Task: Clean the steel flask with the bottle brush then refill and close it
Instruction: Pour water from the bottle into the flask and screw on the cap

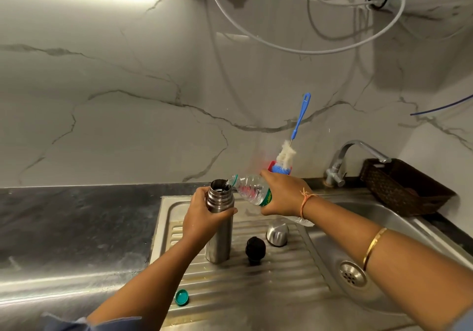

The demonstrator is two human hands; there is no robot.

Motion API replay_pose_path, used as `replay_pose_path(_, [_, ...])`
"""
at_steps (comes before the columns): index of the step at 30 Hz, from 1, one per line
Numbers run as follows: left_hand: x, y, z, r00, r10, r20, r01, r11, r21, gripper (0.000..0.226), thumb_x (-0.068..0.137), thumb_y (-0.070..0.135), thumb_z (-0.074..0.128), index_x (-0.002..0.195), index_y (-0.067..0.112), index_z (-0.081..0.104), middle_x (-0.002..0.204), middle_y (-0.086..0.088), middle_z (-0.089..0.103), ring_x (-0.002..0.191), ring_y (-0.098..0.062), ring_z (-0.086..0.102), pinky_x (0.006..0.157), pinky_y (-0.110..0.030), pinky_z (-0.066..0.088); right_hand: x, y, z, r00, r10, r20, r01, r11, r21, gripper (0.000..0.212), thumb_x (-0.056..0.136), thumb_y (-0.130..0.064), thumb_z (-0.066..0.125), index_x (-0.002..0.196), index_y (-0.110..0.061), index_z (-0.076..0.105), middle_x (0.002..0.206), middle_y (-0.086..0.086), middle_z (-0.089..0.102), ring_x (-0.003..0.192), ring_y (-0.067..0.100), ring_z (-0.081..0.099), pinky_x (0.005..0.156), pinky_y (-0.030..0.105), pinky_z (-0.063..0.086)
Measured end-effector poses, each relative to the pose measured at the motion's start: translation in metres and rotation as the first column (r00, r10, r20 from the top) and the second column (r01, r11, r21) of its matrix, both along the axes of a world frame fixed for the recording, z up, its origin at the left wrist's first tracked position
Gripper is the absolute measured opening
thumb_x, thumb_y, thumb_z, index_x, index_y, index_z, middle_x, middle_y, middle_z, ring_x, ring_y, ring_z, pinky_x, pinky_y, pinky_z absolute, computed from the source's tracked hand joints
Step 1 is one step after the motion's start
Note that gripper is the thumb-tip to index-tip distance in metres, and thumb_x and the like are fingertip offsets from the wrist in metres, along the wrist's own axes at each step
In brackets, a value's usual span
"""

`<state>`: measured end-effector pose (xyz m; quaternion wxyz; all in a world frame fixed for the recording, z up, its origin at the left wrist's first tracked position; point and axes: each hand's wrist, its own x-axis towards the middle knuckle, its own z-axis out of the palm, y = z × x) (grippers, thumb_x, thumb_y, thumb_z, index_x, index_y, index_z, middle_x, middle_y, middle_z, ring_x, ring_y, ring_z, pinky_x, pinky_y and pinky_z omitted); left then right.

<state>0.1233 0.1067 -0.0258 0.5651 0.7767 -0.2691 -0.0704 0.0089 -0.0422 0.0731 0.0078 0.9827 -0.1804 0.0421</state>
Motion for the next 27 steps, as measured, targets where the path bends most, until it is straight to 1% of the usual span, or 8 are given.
replay_pose_path(6, [0.000,0.000,0.000,1.000,-0.010,-0.010,0.010,1.000,-0.012,0.065,0.062,0.032,0.086,0.110,0.028,0.043,0.101,0.011,0.053,0.090,-0.008,0.054,0.075,-0.028,0.047,-0.001,-0.005,-0.003,1.000,-0.013,-0.003,0.013,1.000,0.001,0.062,0.071,-0.049,0.070,0.117,-0.022,0.038,0.093,-0.004,0.048,0.080,0.016,0.049,0.061,0.028,0.044])
replay_pose_path(10, [0.001,0.000,-0.001,1.000,-0.015,-0.017,0.014,1.000,-0.021,0.064,0.062,0.033,0.087,0.109,0.029,0.043,0.097,0.015,0.053,0.089,-0.007,0.055,0.077,-0.030,0.049,0.000,-0.006,-0.001,1.000,-0.014,-0.009,0.014,1.000,-0.018,0.062,0.072,-0.048,0.070,0.118,-0.023,0.038,0.102,0.000,0.057,0.079,0.017,0.050,0.061,0.028,0.044])
replay_pose_path(16, [0.003,0.000,-0.003,0.999,-0.040,-0.030,0.039,0.999,-0.019,0.065,0.061,0.033,0.087,0.110,0.029,0.043,0.103,0.009,0.057,0.092,-0.009,0.057,0.079,-0.032,0.052,0.002,-0.004,0.009,1.000,-0.005,-0.008,0.004,0.998,-0.067,0.064,0.072,-0.047,0.071,0.122,-0.024,0.038,0.110,0.001,0.058,0.083,0.018,0.050,0.064,0.028,0.040])
replay_pose_path(19, [0.003,0.001,-0.002,0.998,-0.039,-0.041,0.038,0.999,-0.025,0.064,0.061,0.032,0.087,0.108,0.029,0.044,0.100,0.012,0.057,0.089,-0.005,0.057,0.079,-0.031,0.052,0.003,-0.005,0.011,1.000,-0.006,-0.006,0.005,0.997,-0.082,0.061,0.071,-0.044,0.071,0.118,-0.023,0.038,0.108,0.002,0.059,0.079,0.019,0.046,0.064,0.029,0.039])
replay_pose_path(23, [0.003,0.001,0.000,0.998,-0.050,-0.048,0.049,0.998,-0.026,0.063,0.062,0.031,0.087,0.107,0.028,0.043,0.097,0.015,0.055,0.087,-0.001,0.055,0.077,-0.028,0.050,0.003,-0.006,0.013,1.000,-0.010,-0.009,0.009,0.996,-0.084,0.061,0.071,-0.045,0.071,0.117,-0.024,0.038,0.108,0.001,0.058,0.081,0.018,0.045,0.065,0.030,0.042])
replay_pose_path(25, [0.004,0.001,-0.001,0.997,-0.055,-0.054,0.053,0.998,-0.025,0.064,0.062,0.030,0.087,0.107,0.029,0.043,0.098,0.014,0.055,0.088,-0.002,0.055,0.077,-0.028,0.050,0.002,-0.007,0.013,1.000,-0.009,-0.010,0.008,0.995,-0.095,0.061,0.071,-0.044,0.071,0.117,-0.024,0.038,0.108,0.001,0.058,0.081,0.019,0.047,0.064,0.029,0.041])
replay_pose_path(27, [0.005,0.001,-0.002,0.997,-0.054,-0.064,0.052,0.998,-0.030,0.064,0.061,0.030,0.087,0.107,0.029,0.043,0.101,0.010,0.057,0.090,-0.006,0.057,0.080,-0.032,0.052,0.002,-0.007,0.013,1.000,-0.006,-0.013,0.005,0.995,-0.102,0.061,0.071,-0.044,0.071,0.118,-0.024,0.038,0.108,0.001,0.058,0.087,0.021,0.054,0.064,0.029,0.041])
